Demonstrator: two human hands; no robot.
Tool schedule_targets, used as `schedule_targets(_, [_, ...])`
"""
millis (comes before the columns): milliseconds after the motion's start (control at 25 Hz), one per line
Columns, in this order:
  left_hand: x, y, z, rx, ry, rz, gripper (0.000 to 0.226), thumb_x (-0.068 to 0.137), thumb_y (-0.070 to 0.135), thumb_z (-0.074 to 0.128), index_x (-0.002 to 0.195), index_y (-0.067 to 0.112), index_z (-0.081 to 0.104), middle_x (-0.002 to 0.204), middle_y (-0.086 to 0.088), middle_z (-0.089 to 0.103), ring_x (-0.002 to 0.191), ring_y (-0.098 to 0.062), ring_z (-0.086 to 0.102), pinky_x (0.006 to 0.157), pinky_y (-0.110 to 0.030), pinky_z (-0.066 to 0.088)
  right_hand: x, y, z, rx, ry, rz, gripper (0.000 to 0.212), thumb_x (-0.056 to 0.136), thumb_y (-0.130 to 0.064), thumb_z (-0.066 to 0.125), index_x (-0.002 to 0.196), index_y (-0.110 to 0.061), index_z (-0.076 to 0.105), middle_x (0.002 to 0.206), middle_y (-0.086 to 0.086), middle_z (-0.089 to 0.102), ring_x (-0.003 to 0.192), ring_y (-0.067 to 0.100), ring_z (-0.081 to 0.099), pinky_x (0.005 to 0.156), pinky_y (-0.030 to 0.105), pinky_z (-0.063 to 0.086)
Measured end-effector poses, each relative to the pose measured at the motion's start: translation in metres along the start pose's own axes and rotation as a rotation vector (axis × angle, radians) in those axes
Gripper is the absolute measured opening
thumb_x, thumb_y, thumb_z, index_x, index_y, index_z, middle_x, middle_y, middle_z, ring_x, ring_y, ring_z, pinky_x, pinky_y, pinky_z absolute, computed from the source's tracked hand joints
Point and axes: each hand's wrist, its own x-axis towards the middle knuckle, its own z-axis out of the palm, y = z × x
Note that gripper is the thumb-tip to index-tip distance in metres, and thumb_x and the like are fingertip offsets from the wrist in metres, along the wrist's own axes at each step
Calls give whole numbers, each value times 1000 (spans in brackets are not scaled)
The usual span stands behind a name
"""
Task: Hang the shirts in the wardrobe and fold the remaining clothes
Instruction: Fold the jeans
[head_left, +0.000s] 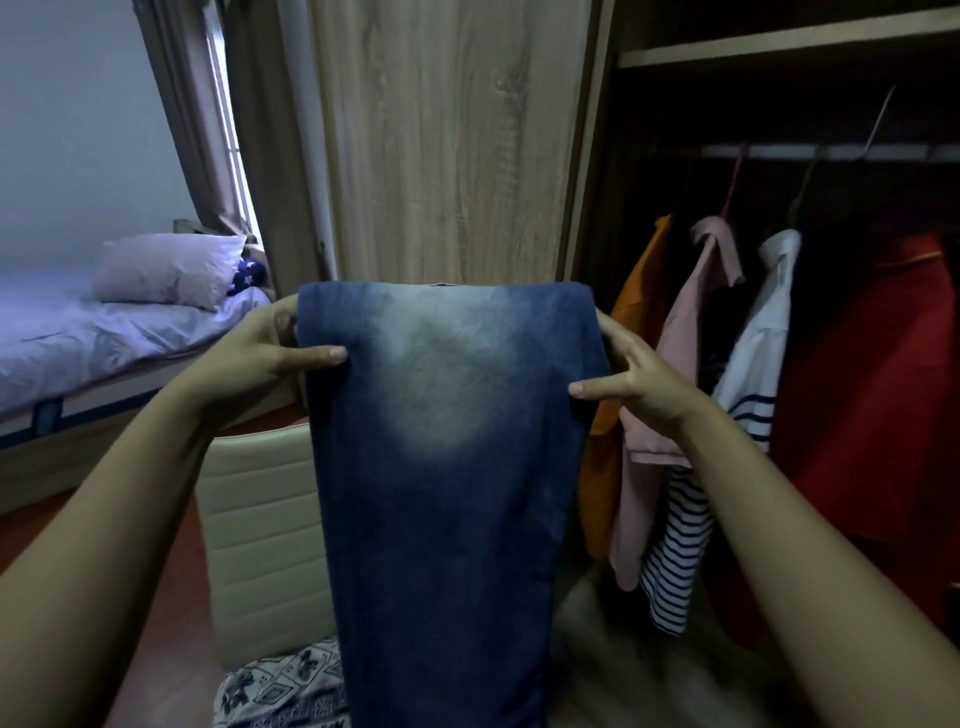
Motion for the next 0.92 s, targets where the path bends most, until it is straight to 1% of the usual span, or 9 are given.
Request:
schedule_targets(80, [1,2,0,-4,18,-28,50,59,30,85,103,14,66,92,1,74,86,-11,69,70,-20,55,-1,-1,2,29,-4,-32,85,69,-11,74,142,-31,35,147,-6,38,135,14,38,112,45,34])
schedule_targets(160, [2,5,5,-36,72,4,29,72,9,72,99,14,65,84,3,74,79,-8,69,64,-19,55,-1,-3,3,43,9,-63,85,64,-16,76,137,-35,36,146,-10,38,136,12,37,113,43,32])
schedule_targets(240, [1,10,14,-86,165,24,29,80,-9,56,97,14,62,78,6,74,73,-6,69,59,-19,55,1,-4,5,44,-1,-72,86,63,-21,75,136,-38,34,144,-17,37,134,6,37,113,37,33])
schedule_targets(320, [3,10,18,-46,301,60,28,83,-9,56,93,17,64,80,6,73,74,-6,69,61,-23,57,3,-8,11,-31,56,-106,86,60,-32,75,135,-39,34,140,-17,37,127,-4,39,107,25,38])
schedule_targets(440, [9,11,18,66,421,137,25,80,7,67,102,20,64,101,-2,70,92,-12,65,81,-35,57,11,-13,20,-145,237,-184,86,53,-44,74,130,-38,36,141,-5,28,123,-6,36,101,13,41])
schedule_targets(560, [11,9,34,-132,353,120,38,80,3,59,114,19,51,96,10,71,88,-4,66,75,-21,56,22,-18,25,-83,182,-237,91,58,-35,77,137,-29,32,144,-4,38,128,3,43,104,18,41])
schedule_targets(680, [11,-1,35,-14,303,87,55,78,-4,65,124,17,43,102,13,67,92,2,64,75,-15,53,25,-14,23,-129,160,-238,77,72,-21,75,138,-21,36,137,-4,49,125,6,49,106,31,42])
schedule_targets(800, [11,-2,29,24,307,90,52,76,10,73,115,36,50,110,13,66,105,-6,62,86,-24,52,24,-25,14,-35,124,-217,62,75,-12,70,131,-18,45,129,-1,57,119,12,57,101,37,47])
schedule_targets(920, [18,15,39,-140,401,198,39,85,-1,59,109,29,52,98,12,69,94,-10,65,84,-28,54,21,-32,7,212,234,-277,57,75,-17,68,128,-22,47,126,-1,58,114,13,60,90,28,52])
